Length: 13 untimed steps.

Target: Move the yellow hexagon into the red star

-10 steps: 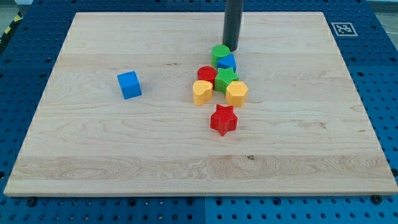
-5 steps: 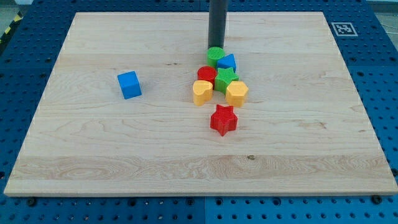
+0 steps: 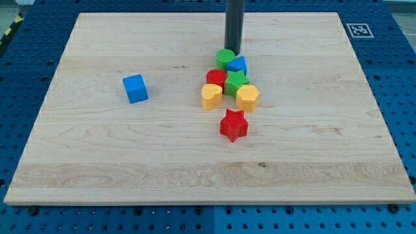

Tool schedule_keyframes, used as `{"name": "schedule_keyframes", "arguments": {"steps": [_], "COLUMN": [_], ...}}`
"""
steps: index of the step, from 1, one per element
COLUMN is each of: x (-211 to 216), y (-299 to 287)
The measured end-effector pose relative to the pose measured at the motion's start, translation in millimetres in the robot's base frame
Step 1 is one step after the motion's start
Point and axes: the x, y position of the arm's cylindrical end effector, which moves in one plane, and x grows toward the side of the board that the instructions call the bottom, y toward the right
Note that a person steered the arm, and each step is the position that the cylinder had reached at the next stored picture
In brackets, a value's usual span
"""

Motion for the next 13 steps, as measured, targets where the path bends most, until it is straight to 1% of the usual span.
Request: {"name": "schedule_keyframes", "arguments": {"steps": [1,2,3,5,6,7,10,12,13], "x": [8.9,27.4,55.0,127.8,155.5,171.5,208.3,204.9,189.7], "y": [11.4,16.7,23.4,29.8,29.9,29.9,29.9,29.9,29.9]}}
